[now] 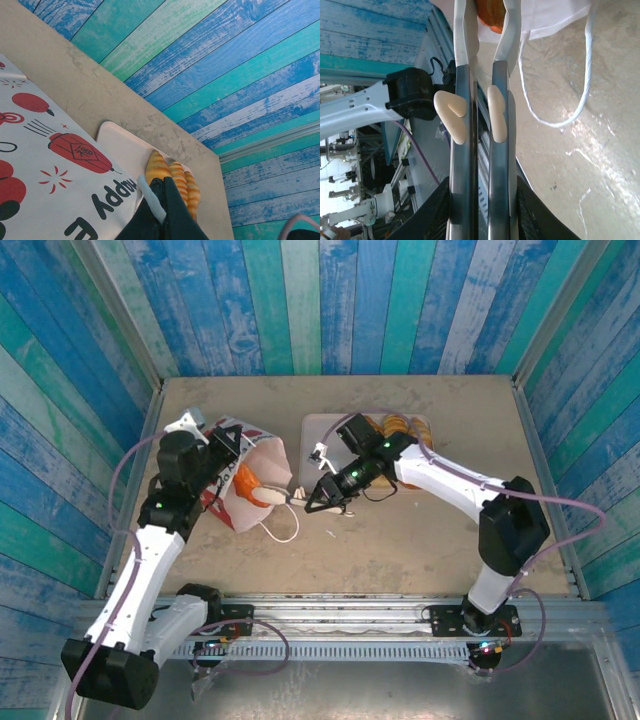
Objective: Take the fake bread out of the paper bag
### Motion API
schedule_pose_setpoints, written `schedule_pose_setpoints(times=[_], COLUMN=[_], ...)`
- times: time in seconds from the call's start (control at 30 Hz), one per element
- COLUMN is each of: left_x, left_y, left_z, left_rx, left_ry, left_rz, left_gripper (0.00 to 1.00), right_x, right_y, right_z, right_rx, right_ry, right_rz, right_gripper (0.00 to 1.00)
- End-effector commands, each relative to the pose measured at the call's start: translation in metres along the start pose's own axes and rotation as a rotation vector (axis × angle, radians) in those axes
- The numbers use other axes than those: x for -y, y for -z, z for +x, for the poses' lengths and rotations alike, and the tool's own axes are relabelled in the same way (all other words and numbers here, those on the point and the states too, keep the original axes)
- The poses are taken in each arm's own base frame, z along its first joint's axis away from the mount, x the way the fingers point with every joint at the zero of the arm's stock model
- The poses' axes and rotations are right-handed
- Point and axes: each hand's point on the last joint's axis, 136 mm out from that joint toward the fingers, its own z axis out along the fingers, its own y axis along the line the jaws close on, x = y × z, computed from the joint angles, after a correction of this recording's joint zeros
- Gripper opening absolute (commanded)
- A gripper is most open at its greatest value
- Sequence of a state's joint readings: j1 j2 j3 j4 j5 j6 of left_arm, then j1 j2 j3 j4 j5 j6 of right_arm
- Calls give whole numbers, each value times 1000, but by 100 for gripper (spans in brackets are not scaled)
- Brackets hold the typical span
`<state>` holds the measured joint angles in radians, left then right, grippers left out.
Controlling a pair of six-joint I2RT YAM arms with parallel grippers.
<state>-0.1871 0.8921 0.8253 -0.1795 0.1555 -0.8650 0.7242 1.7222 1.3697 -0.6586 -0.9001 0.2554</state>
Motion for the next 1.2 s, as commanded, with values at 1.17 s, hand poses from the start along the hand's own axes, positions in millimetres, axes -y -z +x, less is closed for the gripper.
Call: schedule_pose_setpoints(times=[1.17], left_x=[-23], left_y=[-2], left_z=[-18], left_rx=[108], left_ry=[73], left_rz=[-131], left_gripper=[0], right_x=[69], right_y=[110], right_z=[35], right_rx=[175], right_ry=[-173], right_rz=[140], right_gripper=[29])
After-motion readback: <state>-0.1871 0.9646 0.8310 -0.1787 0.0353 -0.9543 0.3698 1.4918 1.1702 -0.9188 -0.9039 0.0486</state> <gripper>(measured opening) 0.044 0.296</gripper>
